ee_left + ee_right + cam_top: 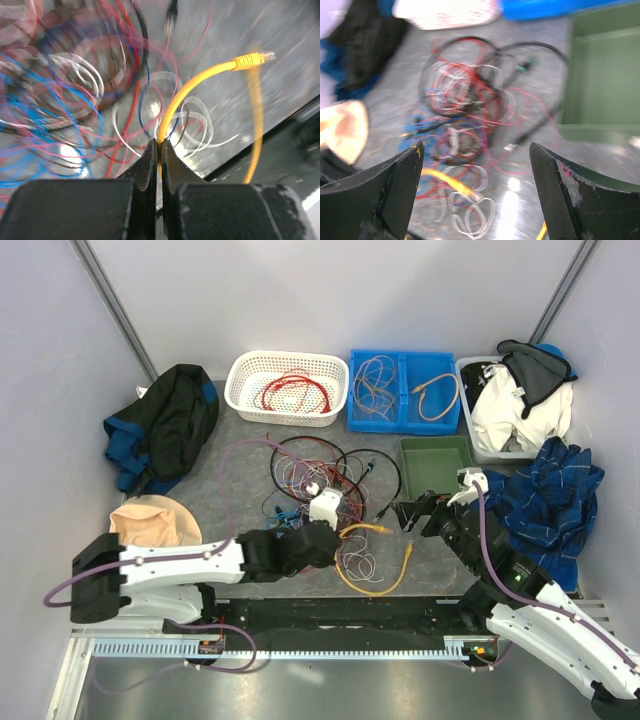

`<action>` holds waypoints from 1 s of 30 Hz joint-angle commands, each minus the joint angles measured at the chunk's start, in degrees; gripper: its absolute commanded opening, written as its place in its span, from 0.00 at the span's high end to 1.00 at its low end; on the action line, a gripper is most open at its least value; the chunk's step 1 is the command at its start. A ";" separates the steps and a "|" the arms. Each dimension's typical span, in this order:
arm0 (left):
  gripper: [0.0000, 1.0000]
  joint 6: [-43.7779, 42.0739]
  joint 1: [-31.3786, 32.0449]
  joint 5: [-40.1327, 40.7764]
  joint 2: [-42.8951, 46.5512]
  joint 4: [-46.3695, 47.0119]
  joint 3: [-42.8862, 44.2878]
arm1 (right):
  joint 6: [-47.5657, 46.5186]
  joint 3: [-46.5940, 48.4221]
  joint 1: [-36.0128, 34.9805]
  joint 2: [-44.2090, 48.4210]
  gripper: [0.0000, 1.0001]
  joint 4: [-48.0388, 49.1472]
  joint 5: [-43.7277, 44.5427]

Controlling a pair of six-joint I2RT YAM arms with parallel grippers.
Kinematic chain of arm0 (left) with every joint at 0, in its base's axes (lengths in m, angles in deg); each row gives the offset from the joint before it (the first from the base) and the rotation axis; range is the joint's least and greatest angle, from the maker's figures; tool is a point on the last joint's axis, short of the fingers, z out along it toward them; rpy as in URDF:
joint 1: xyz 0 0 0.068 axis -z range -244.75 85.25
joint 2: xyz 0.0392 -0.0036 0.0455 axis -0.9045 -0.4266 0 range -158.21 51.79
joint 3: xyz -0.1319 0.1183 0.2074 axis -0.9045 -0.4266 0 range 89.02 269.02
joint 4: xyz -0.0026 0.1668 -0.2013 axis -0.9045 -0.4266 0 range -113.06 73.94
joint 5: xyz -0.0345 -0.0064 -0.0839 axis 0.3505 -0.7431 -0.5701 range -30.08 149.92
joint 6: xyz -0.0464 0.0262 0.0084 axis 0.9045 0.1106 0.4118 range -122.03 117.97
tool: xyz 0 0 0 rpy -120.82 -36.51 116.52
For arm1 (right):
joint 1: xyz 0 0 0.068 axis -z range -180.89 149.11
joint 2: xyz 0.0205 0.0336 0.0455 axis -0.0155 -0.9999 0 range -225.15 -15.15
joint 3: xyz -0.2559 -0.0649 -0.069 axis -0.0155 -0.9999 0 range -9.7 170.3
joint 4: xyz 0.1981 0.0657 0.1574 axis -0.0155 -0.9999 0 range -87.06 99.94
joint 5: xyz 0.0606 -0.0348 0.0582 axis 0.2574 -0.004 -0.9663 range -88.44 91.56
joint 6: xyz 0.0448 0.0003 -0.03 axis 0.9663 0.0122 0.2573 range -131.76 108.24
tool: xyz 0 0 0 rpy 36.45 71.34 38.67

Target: Untangle the cables

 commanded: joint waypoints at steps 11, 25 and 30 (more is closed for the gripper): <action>0.98 -12.99 -7.30 4.14 0.69 -8.40 15.13 | -8.74 0.22 -0.22 -4.42 0.12 17.78 -32.33; 0.98 -17.47 -10.30 -0.97 -3.88 -11.21 26.99 | -13.84 -0.56 -6.63 -18.13 0.17 20.41 -35.08; 0.98 -18.35 -10.38 -2.55 -5.02 -11.83 29.98 | -14.72 -1.36 -10.94 -22.18 0.19 23.31 -29.80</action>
